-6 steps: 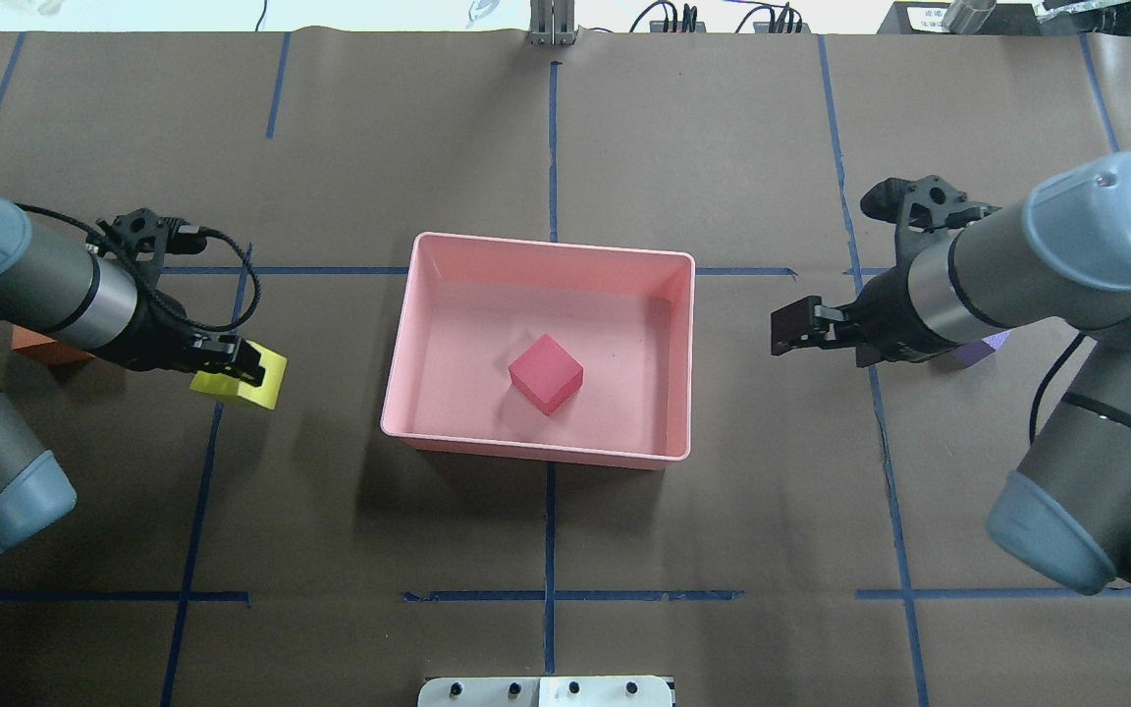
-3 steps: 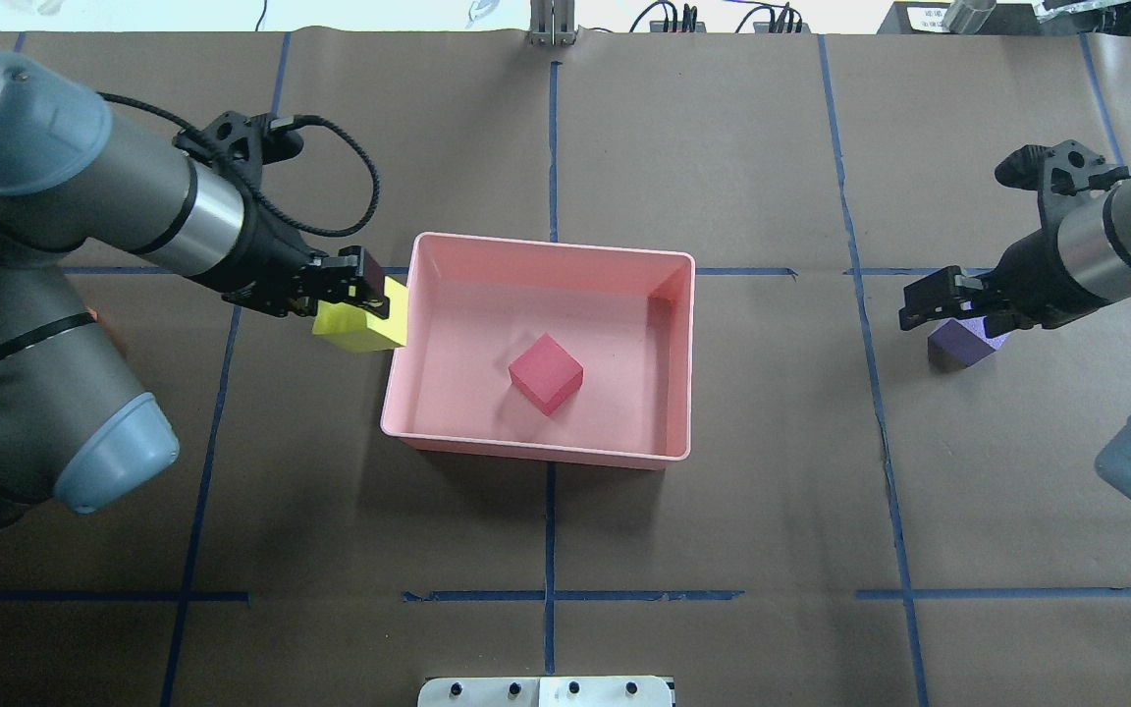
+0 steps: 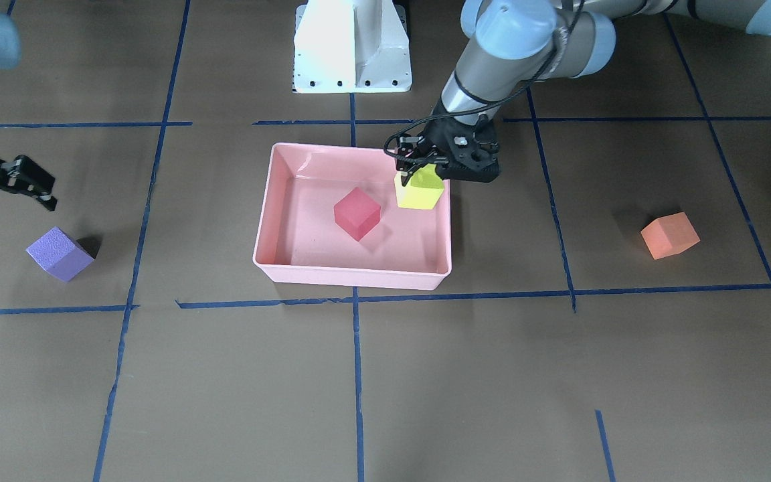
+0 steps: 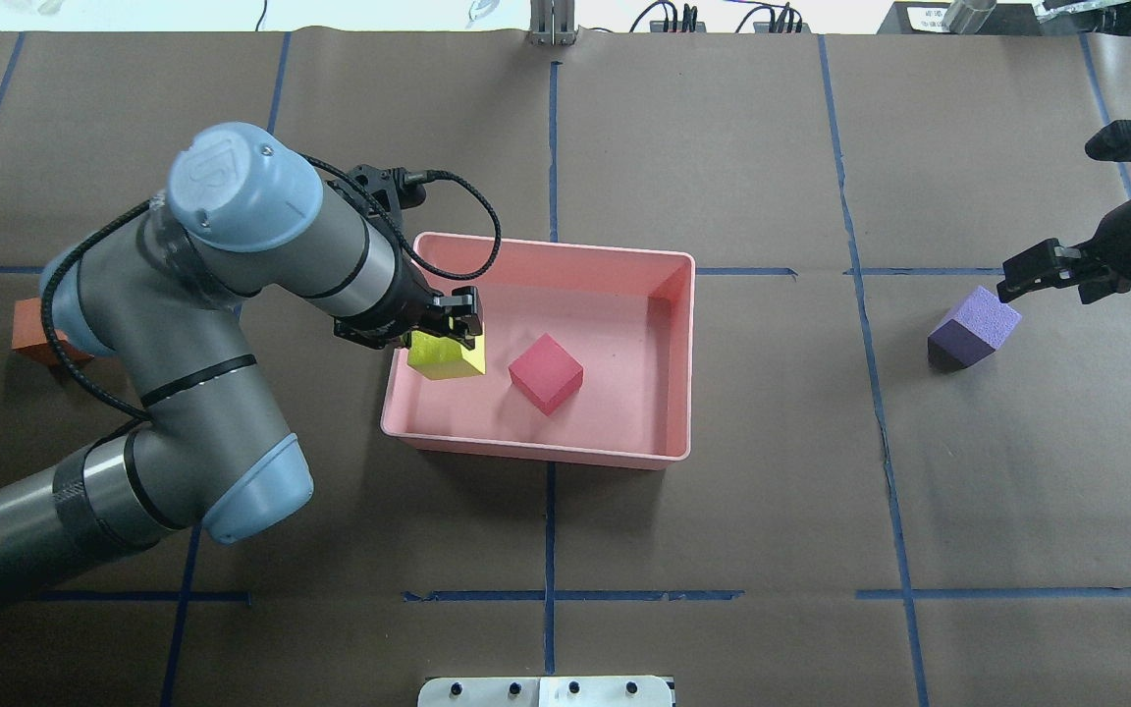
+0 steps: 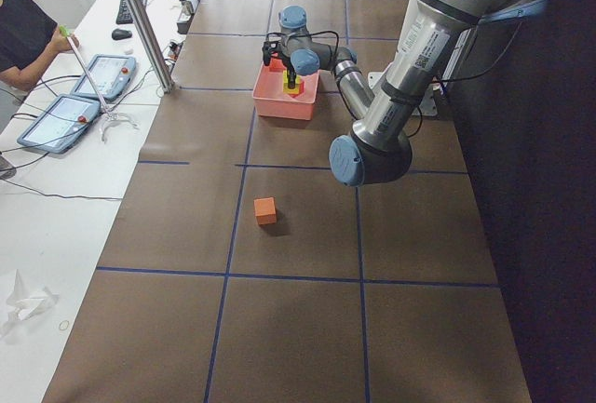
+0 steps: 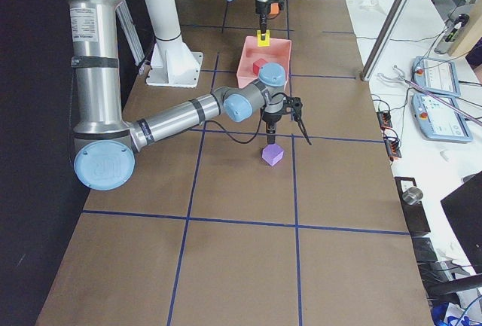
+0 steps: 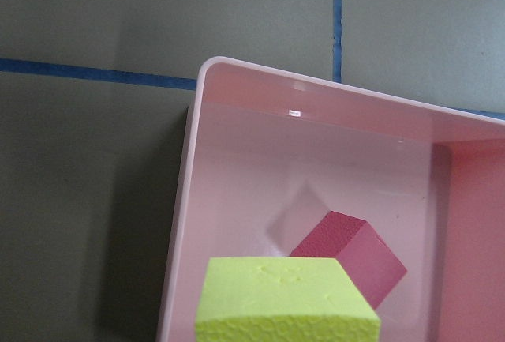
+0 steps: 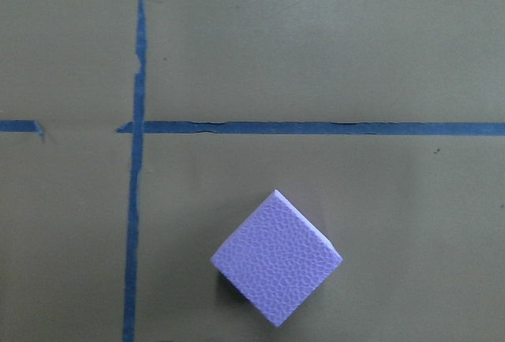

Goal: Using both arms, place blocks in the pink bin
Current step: 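Lower yellow-green cube into bin with left gripper while right gripper grasps purple cube, then release yellow-green cube and withdraw left gripper while right gripper lifts purple cube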

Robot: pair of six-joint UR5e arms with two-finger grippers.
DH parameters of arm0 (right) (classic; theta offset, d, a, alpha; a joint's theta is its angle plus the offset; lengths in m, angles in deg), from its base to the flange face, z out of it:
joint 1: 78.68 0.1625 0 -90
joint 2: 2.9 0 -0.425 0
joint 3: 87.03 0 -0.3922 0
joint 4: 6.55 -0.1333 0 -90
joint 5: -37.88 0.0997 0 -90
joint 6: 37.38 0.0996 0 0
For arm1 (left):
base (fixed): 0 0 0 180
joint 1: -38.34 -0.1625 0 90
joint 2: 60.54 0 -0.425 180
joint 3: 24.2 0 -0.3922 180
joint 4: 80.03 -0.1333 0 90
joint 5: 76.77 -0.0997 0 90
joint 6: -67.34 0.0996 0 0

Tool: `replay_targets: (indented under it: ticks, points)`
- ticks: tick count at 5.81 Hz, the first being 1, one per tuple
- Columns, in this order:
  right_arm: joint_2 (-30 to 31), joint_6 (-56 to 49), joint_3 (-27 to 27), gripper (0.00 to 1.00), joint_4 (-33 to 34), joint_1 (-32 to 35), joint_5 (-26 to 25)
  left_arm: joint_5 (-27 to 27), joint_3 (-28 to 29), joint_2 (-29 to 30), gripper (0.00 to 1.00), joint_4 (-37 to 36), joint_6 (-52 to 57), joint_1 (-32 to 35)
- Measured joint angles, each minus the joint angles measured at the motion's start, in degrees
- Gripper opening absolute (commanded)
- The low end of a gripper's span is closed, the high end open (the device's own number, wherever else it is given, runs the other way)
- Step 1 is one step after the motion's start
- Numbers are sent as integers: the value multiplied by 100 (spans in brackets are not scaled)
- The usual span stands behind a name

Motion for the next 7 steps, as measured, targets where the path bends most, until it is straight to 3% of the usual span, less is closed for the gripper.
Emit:
replay_targets:
  ticks: [1,2,4,7]
  points:
    - [-1,-109,236,100,-123,67,70,-137,157,39,34,9,-21,-149]
    - [-68,-244,474,100,-400,39,13,-348,287,85,99,20,-23,-273]
    - [-439,-1099,999,100,-736,-274,-99,-682,383,138,100,110,-55,-375]
    - [-592,-3675,1146,100,-727,-573,-209,-807,350,118,100,271,-188,-402]
